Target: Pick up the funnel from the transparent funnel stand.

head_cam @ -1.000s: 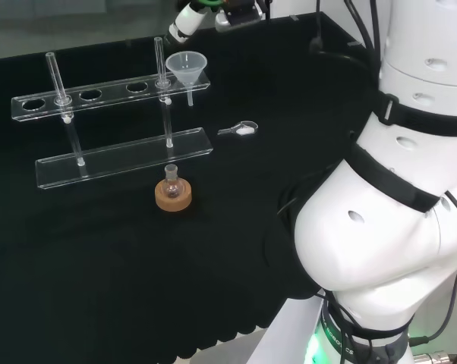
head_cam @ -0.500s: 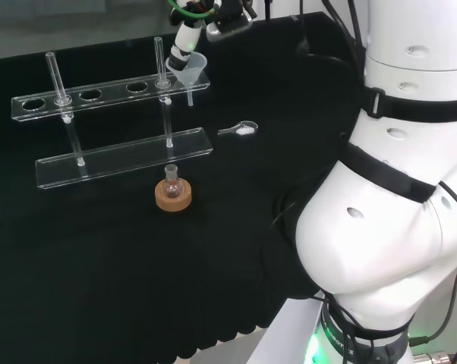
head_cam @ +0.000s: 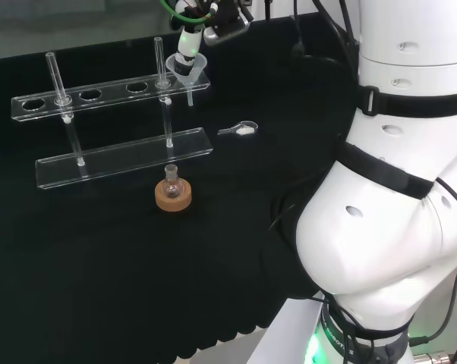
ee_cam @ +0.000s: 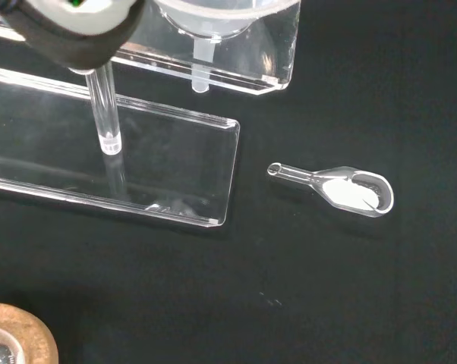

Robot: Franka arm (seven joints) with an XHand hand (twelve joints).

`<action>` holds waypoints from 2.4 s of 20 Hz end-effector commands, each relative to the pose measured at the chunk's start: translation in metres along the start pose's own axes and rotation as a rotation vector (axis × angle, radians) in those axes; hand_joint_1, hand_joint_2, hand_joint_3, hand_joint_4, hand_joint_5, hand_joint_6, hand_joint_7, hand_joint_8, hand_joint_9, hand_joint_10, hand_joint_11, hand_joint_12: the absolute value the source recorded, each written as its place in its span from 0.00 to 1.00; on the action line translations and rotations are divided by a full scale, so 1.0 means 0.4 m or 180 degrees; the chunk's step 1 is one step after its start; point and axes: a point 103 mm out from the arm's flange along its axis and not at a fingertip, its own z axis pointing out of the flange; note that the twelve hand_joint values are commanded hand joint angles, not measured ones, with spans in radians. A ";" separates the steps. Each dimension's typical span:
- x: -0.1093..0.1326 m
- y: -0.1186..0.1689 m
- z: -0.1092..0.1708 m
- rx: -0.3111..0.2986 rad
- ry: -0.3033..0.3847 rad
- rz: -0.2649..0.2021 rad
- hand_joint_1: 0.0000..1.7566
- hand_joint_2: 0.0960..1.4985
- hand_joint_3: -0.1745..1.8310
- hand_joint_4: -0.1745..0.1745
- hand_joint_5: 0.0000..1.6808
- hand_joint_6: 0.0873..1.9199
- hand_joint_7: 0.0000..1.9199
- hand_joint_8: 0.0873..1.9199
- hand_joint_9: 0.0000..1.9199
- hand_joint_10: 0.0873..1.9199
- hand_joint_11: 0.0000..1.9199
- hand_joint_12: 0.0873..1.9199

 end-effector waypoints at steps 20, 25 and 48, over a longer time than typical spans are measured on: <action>-0.006 0.082 0.051 0.0273 0.0262 -0.0197 0.37 0.33 0.32 0.53 0.00 0.00 0.00 0.01 0.00 0.40 0.09 0.80; -0.002 0.087 0.055 0.0214 0.0233 -0.0163 0.36 0.33 0.31 0.53 0.00 0.00 0.00 0.01 0.00 0.40 0.09 0.80; 0.002 0.117 0.081 0.0169 0.0227 -0.0025 0.39 0.38 0.30 0.45 0.10 0.00 0.01 0.32 0.13 0.40 0.13 0.78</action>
